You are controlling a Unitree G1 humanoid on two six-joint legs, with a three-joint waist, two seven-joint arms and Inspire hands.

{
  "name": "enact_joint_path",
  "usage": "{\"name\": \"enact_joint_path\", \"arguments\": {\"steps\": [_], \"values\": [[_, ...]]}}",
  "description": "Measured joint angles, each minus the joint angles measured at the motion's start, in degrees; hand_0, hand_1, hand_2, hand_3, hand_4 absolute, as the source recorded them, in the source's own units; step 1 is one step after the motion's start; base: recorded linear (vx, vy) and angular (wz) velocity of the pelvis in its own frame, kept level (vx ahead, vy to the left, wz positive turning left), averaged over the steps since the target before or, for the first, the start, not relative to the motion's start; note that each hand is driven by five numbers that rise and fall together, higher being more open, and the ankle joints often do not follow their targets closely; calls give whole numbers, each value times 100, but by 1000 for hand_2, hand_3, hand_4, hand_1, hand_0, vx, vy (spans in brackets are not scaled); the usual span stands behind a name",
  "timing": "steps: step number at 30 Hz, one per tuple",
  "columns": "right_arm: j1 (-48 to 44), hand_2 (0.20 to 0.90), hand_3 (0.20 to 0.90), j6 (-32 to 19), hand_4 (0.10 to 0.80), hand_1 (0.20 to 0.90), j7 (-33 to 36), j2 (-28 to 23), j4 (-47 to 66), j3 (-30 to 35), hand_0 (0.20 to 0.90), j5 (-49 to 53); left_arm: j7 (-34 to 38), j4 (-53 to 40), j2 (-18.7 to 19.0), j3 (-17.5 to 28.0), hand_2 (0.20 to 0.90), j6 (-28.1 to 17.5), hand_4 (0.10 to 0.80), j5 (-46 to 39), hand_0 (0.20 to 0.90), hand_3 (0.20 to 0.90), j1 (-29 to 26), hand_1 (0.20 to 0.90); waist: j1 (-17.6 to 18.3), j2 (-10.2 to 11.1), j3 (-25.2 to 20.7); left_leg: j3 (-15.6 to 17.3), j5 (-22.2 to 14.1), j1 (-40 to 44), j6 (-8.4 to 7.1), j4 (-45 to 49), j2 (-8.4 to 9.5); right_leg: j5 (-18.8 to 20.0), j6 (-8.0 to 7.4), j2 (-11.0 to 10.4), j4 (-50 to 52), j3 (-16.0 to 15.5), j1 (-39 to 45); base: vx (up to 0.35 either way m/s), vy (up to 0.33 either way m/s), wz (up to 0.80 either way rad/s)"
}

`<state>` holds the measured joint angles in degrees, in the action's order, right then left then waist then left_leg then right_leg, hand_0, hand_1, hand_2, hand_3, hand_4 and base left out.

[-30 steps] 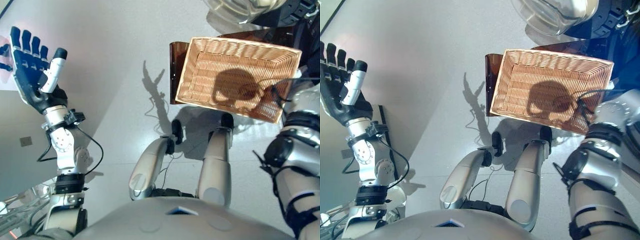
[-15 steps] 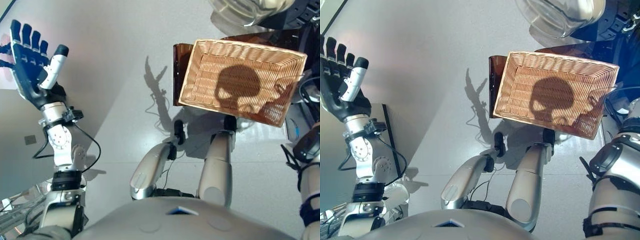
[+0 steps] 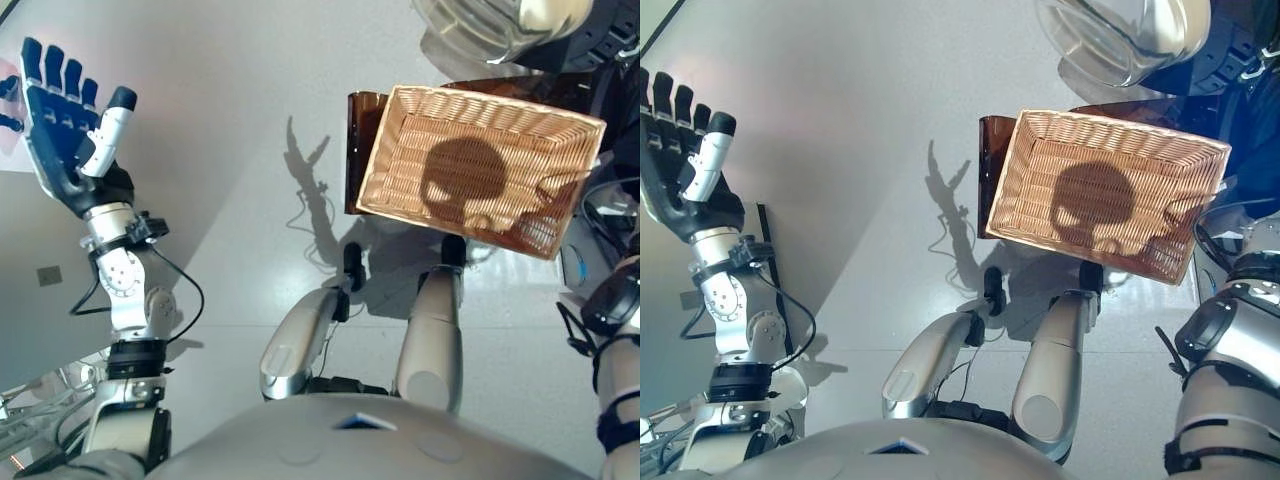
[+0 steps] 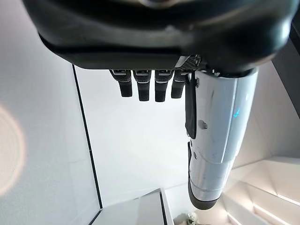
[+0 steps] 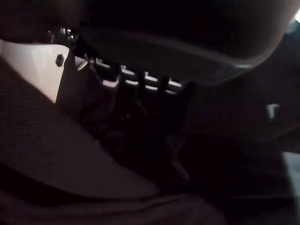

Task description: Pick up the clothes and place them into the washing machine

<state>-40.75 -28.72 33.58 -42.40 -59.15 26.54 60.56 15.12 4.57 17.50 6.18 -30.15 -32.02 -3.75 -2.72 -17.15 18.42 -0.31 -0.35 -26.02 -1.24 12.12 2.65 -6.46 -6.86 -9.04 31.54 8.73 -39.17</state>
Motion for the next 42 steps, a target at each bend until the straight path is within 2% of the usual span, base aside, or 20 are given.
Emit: {"name": "enact_joint_path", "arguments": {"steps": [1,3,7,10,13,15,21,27,29,41,42], "values": [[120,900,900,-5,800,900,-87,177,83,-23,900,-111,0,1,0,0,900,1,800,-4,900,900,-8,900,24,36,27,-15,5,50,-10,-7,-11,-6,12,13,-11,-26,53,36,4,5],[512,900,900,-108,800,900,-232,1050,409,-256,900,-348,18,14,-89,-3,900,-6,800,-21,900,900,-53,900,88,236,84,-65,-6,165,-74,19,-102,-11,85,74,-21,-116,199,0,0,0],[715,900,900,-162,800,900,-326,1824,451,-462,900,-408,12,16,-130,-6,900,-3,800,-20,900,900,-126,900,80,487,79,-142,-19,157,-135,73,-180,-31,128,107,-65,-271,285,16,15,8],[899,900,900,-134,800,900,-471,2128,455,-586,900,-423,26,20,-206,-5,900,1,800,-20,900,900,-102,900,35,547,70,-234,-15,147,-139,73,-191,-43,123,104,-76,-349,324,29,18,13],[1066,900,900,-116,800,900,-589,2453,446,-866,900,-387,91,22,-319,12,900,-3,800,-34,900,900,-96,900,16,600,53,-399,5,165,-172,100,-197,-33,182,93,-114,-510,471,63,16,21],[1099,900,900,-121,800,900,-708,2731,445,-961,900,-369,105,23,-350,14,900,-1,800,-48,900,900,-84,900,-32,730,-7,-452,18,169,-188,109,-200,-30,188,93,-140,-555,512,48,11,14],[1267,900,900,-113,800,900,-1050,2924,448,-1318,900,-260,112,32,-415,30,900,7,800,-81,900,900,-94,900,-125,938,-54,-595,-12,294,-162,155,-230,58,169,87,-428,-753,886,66,12,9],[1655,900,900,-106,800,900,-1296,3323,458,-1367,900,-155,113,63,-421,148,900,11,800,-122,900,900,56,900,-133,1404,-212,-686,-10,526,-153,-32,-302,110,194,115,-839,-926,1275,86,-1,5],[1750,900,900,-106,800,900,-1376,3358,456,-1366,900,-157,119,65,-424,204,900,11,800,-123,900,900,91,900,-132,1480,-241,-683,-12,559,-128,-58,-291,182,142,105,-954,-928,1356,56,4,1],[1927,900,900,9,800,900,-1386,3479,407,-1474,900,-157,123,84,-431,292,900,23,800,-141,900,900,159,900,-139,1543,-318,-708,3,946,-30,-309,-294,418,42,102,-1597,-970,1950,57,6,-1],[1971,617,617,10,598,617,-1396,3480,405,-1484,617,-157,122,84,-431,300,900,24,800,-141,900,900,170,900,-137,1564,-368,-707,2,976,-27,-334,-299,417,40,100,-1630,-973,1979,58,-11,-2]]}}
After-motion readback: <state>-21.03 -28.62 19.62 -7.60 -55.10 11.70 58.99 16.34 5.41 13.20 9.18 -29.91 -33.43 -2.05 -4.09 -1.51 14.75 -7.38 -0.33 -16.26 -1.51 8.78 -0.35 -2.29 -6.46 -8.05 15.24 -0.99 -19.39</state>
